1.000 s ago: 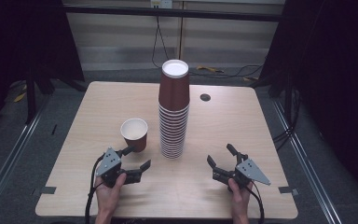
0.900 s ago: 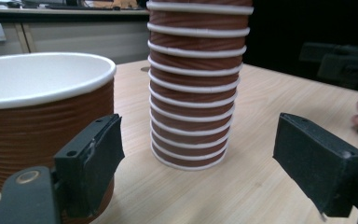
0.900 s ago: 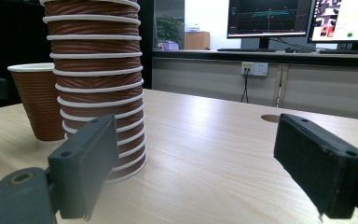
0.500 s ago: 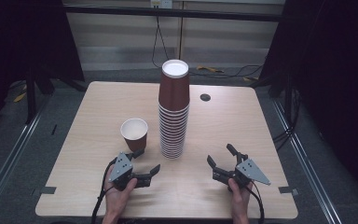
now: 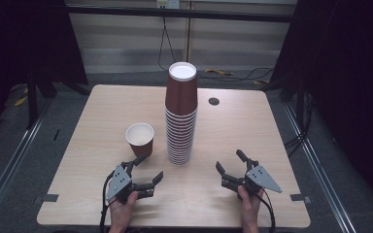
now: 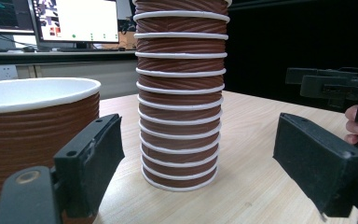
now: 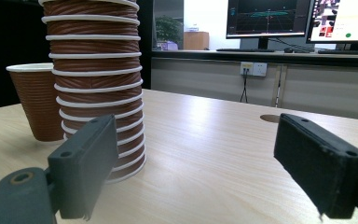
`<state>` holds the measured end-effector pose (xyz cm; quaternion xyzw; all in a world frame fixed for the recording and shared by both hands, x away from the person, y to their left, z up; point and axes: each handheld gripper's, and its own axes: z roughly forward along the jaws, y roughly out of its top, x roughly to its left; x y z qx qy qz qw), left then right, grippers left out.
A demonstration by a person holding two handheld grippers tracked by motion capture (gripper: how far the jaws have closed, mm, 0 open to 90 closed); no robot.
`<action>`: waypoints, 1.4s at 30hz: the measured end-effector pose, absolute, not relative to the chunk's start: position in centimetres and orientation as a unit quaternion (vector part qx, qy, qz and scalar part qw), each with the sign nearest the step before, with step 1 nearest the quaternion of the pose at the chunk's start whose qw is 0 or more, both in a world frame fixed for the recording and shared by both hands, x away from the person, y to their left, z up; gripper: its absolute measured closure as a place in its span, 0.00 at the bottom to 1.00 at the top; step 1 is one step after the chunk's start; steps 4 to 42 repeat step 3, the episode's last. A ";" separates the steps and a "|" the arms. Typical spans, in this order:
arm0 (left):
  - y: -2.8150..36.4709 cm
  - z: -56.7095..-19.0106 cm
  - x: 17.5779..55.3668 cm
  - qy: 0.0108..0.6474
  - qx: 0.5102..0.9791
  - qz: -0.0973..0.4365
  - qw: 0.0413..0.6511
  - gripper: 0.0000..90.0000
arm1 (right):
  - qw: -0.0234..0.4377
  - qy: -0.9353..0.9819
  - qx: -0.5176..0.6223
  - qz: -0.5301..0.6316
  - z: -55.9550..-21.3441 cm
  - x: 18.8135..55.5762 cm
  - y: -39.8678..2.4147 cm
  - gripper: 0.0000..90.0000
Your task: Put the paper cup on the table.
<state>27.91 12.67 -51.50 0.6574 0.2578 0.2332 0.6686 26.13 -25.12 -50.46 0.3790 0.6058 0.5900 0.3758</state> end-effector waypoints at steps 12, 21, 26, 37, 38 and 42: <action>12.7 -51.5 27.9 0.258 0.658 0.232 0.668 0.17 | 0.374 0.606 0.380 0.590 -50.5 26.2 -25.1 0.15; 12.7 -51.5 27.9 0.258 0.658 0.232 0.668 0.17 | 0.374 0.606 0.380 0.590 -50.5 26.2 -25.1 0.15; 12.7 -51.5 27.9 0.258 0.658 0.232 0.668 0.17 | 0.374 0.606 0.380 0.590 -50.5 26.2 -25.1 0.15; 12.7 -51.5 27.9 0.258 0.658 0.232 0.668 0.17 | 0.374 0.606 0.380 0.590 -50.5 26.2 -25.1 0.15; 12.7 -51.5 27.9 0.258 0.658 0.232 0.668 0.17 | 0.374 0.606 0.380 0.590 -50.5 26.2 -25.1 0.15; 12.7 -51.5 27.9 0.258 0.658 0.232 0.668 0.17 | 0.374 0.606 0.380 0.590 -50.5 26.2 -25.1 0.15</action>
